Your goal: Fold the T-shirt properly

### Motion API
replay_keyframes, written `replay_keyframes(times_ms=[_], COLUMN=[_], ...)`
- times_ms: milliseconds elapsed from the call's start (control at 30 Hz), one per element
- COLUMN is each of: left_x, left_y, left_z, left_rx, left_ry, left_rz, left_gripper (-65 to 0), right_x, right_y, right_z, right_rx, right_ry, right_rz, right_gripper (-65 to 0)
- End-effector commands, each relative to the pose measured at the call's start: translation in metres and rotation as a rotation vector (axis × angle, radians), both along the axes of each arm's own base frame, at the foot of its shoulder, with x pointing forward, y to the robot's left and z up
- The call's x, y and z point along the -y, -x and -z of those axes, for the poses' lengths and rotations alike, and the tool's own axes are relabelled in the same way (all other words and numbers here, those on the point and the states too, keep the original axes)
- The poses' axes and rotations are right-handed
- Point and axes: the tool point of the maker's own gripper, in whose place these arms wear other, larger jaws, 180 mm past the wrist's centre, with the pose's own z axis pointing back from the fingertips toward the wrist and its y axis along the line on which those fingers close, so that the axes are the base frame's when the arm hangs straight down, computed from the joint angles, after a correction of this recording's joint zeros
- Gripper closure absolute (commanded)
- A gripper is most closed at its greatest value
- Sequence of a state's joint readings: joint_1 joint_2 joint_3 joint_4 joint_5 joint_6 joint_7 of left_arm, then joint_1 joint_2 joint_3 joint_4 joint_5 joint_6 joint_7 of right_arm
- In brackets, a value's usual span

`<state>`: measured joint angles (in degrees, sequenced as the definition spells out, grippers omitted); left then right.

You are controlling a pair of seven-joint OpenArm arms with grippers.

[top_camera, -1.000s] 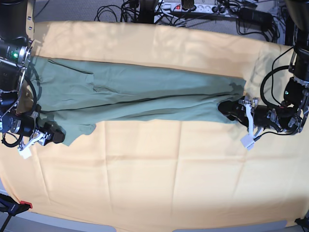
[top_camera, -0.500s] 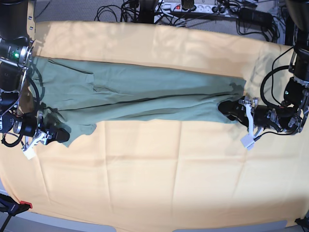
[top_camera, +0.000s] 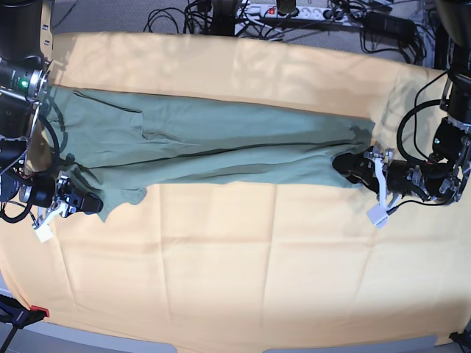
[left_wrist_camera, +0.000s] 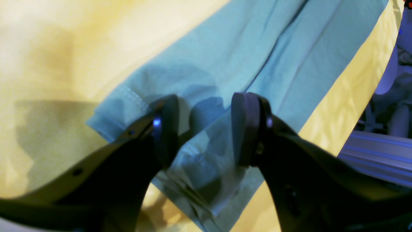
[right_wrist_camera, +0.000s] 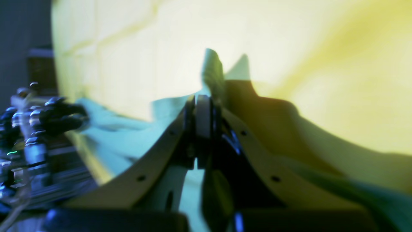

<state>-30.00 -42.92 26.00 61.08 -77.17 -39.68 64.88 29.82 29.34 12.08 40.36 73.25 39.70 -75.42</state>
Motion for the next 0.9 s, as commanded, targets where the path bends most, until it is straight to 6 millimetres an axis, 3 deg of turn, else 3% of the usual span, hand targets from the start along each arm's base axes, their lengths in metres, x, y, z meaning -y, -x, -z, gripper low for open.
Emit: replay_keyframes(times_ms=[0,167,400,667,867], left_x=[-0.004,-0.001,-0.001,-0.007,-0.018], left_y=[-0.012,-0.013,-0.016,-0.026,-0.042], left_z=[-0.018,-0.021,-0.025,-0.039,-0.062], left_rx=[0.051,0.051,0.060,0.103,0.173], left_ry=[0.021,0.044,0.060,0.080,0.119], left_rz=[-0.015,-0.020,-0.029,-0.065,-0.123], left_gripper=[-29.0,-29.0,-29.0,-29.0,-29.0], right_x=[0.007,-0.007,-0.026,-0.008,0.014], right_y=[-0.014,0.009,0.052,0.088,0.098], right_z=[-0.032,-0.052,-0.055,-0.029,-0.012], right_rx=[0.092,0.191,0.266,0.166,0.094], right_ry=[-0.007,0.047,0.190,0.255,0.373], right_rz=[-0.003,-0.113,-0.245,-0.273,-0.280], right_gripper=[0.0,0.0,0.0,0.0,0.0])
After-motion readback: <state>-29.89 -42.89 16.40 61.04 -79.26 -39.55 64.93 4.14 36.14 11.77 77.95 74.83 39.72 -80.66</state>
